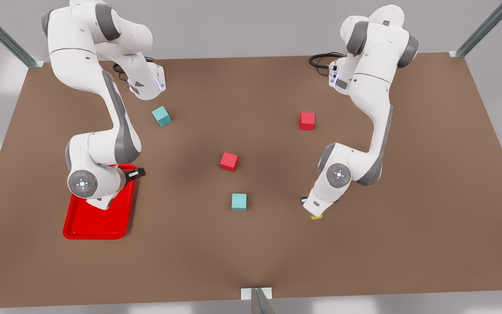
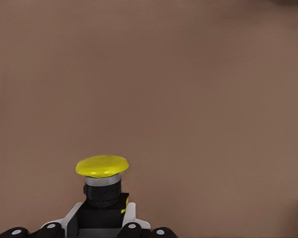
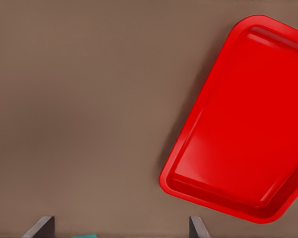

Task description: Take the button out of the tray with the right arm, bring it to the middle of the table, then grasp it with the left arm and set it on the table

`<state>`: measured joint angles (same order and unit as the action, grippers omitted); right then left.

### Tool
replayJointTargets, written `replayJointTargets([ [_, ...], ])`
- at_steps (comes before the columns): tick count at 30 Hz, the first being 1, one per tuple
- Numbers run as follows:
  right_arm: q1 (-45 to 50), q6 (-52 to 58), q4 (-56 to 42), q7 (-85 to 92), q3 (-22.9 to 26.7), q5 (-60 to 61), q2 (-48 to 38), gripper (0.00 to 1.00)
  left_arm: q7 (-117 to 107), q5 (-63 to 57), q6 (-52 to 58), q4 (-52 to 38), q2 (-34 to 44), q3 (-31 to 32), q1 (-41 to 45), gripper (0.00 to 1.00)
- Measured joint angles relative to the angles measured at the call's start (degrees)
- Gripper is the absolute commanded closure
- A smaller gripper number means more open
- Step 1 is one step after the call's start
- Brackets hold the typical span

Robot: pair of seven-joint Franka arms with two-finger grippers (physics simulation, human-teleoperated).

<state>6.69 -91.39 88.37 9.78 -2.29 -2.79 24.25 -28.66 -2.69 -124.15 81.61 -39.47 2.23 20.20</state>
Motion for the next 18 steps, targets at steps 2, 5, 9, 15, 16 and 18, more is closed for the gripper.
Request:
replayJointTargets([
  [2,-0.03,0.01,-0.01,0.05,0.01,-0.21,0.04,0.00,-2.79,3.39,0.13,-3.14,-0.48,-0.03,-1.51,0.60],
  [5,-0.36,0.05,-0.01,0.14,0.07,-0.37,-0.14,0.00,-6.99,7.52,-1.26,-4.64,-1.08,-0.11,-2.29,0.59],
  [9,-1.99,-0.28,0.07,0.24,0.07,-0.43,-1.57,0.00,-12.42,5.94,-6.64,-4.30,-2.78,-1.03,-1.26,0.60],
  [15,-6.35,-5.22,6.13,0.36,0.04,-0.32,-8.98,0.00,-19.46,-2.92,-20.61,-4.54,-10.26,-14.32,4.60,0.60],
  [16,-6.58,-5.98,6.27,0.39,0.02,-0.20,-9.14,0.00,-20.42,-3.52,-23.05,-4.65,-11.40,-17.62,6.31,0.60],
  [18,-6.70,-7.01,6.22,0.49,0.00,-0.03,-8.96,0.00,-22.27,-4.22,-26.88,-4.74,-13.65,-26.57,11.71,0.60],
])
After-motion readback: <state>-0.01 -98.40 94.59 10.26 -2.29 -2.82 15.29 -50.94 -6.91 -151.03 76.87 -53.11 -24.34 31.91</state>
